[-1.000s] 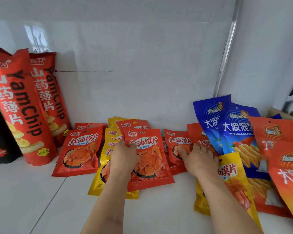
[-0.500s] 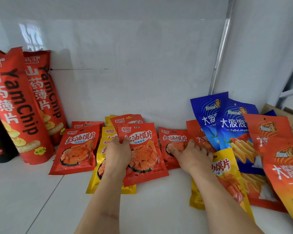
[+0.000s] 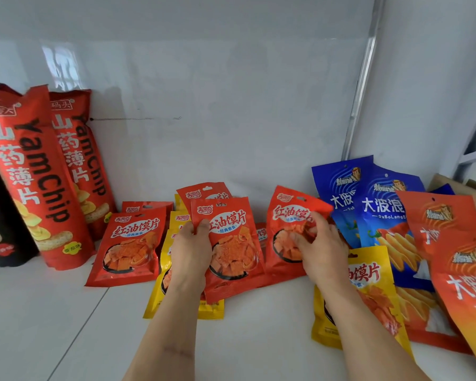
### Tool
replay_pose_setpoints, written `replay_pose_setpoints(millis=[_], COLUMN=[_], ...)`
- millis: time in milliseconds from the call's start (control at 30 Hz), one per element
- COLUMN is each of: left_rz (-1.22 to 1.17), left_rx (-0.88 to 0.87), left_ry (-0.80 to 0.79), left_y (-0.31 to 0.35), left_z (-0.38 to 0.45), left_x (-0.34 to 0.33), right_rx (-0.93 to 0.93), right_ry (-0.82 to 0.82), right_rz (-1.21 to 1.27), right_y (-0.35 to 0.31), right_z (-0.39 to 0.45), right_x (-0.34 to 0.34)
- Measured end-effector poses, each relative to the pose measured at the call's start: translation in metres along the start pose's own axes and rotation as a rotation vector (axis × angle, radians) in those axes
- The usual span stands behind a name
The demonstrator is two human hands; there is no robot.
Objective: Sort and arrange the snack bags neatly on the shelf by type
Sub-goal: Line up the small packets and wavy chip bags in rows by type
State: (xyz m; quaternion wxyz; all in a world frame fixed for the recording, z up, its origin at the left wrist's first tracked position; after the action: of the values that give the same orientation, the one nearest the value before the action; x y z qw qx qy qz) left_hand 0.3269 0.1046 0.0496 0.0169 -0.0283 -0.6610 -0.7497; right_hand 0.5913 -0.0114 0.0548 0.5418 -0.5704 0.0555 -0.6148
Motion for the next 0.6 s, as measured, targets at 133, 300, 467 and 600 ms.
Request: replay_pose_setpoints(millis=[133, 300, 467, 600], left_rz=[-0.025, -0.162, -0.305, -0.319], left_rx=[-0.017, 0.024, 0.058, 0.026], left_ry=[0.01, 0.005, -0.015, -0.001], left_y=[0.001, -0.006, -0.009, 0.0], left_z=[-0.001, 0.002, -0.004, -0.011], left_x=[-0.002, -0.006, -0.016, -0.018], right_rx=[0.053, 0.099, 0.237, 0.278], right_ry=[-0.042, -0.044, -0.362, -0.392], right_rz=[0.179, 0.339, 0.213, 0.137], right_y=[-0.011, -0.02, -0.041, -0.048], right_z=[-0.003, -0.005, -0.029, -0.035], right_x=[0.002, 0.011, -0.03, -0.04])
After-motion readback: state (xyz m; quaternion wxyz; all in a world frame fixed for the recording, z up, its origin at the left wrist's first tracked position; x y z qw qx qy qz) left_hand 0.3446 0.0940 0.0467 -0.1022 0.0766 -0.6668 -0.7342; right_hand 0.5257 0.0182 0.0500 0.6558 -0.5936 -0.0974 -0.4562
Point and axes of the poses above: each hand's wrist, its own z-axis towards the middle knuckle, its own x-axis out of the back of the hand, y = z × x, the point moved 9 cm from there along z, towards the middle knuckle, and after that the axes turned 7 degrees about -x, right-handed, at the moved point
